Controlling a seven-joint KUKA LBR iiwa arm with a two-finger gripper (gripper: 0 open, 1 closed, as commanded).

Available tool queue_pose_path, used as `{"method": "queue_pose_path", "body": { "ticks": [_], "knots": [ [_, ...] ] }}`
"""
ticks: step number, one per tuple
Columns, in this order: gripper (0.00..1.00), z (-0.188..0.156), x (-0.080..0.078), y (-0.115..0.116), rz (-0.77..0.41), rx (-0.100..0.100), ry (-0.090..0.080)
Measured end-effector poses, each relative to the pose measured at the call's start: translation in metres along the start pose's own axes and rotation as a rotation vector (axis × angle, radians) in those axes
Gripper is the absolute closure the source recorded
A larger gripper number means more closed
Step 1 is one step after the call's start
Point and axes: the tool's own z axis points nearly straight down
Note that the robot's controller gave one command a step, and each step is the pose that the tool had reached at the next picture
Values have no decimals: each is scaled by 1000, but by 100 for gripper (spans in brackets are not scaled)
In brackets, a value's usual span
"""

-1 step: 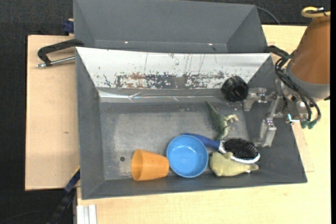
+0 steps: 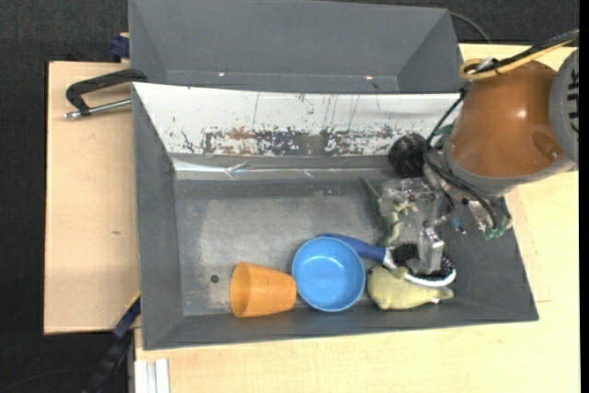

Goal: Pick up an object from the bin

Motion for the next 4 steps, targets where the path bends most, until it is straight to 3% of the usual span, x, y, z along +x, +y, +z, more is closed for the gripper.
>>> {"method": "queue_pose_path", "body": {
  "ticks": [1, 2, 3, 4],
  "knots": [
    [0, 62, 9, 21, -212, 6, -10],
    [100, 61, 8, 22, -212, 7, -14],
    [100, -115, -1, -7, -737, 13, -12],
    [100, -15, -2, -17, -594, -1, 1]
  ]
}}
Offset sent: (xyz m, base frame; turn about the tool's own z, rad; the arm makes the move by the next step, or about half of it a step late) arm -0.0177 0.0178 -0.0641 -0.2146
